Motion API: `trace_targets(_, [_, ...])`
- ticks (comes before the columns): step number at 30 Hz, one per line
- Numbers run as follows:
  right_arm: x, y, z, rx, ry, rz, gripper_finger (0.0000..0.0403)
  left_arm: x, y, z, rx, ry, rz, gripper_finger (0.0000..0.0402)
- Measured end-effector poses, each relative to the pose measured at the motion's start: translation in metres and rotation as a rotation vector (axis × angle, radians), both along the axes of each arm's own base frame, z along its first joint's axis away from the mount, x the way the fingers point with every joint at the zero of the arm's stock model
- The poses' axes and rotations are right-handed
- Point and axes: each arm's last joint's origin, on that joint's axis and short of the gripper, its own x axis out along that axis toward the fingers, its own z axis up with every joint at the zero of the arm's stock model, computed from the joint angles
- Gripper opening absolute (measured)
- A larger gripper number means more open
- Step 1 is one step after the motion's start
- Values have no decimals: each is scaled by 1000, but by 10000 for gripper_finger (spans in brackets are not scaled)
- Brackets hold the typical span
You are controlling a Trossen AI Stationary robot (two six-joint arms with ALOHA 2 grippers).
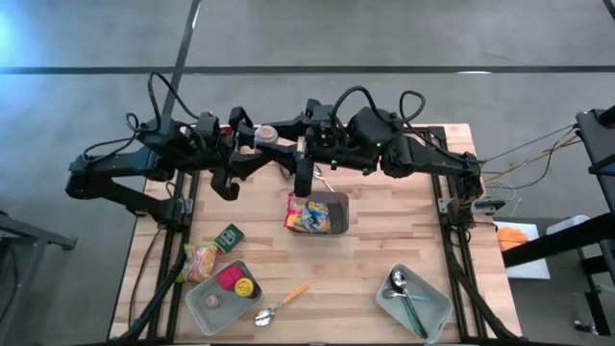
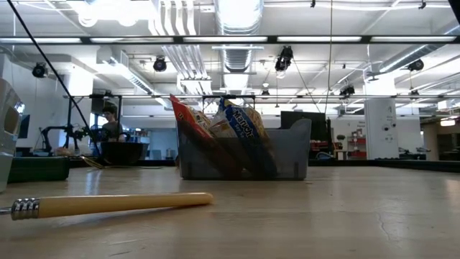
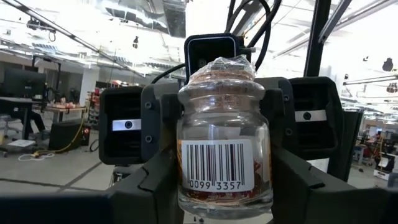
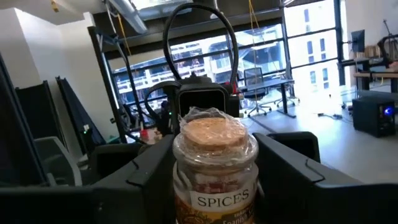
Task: Pick & Place Food Item
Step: Put the brown spice bottle into the left grey bin
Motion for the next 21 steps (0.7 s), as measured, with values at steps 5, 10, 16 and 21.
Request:
trace_targets(5, [0,0,0,-7,1,1,192,0,0,0,9,2,-2,233])
trace_targets(10, [1,0,-1,-15,4,2,179,1,0,0,11,1,-6,264])
trace_targets(16, [1,1,-1,-20,6,5,175,1,0,-1,12,4,1,201])
trace_targets(21, [1,1,-2,-28,12,11,175,1,0,-2,12,25,1,185])
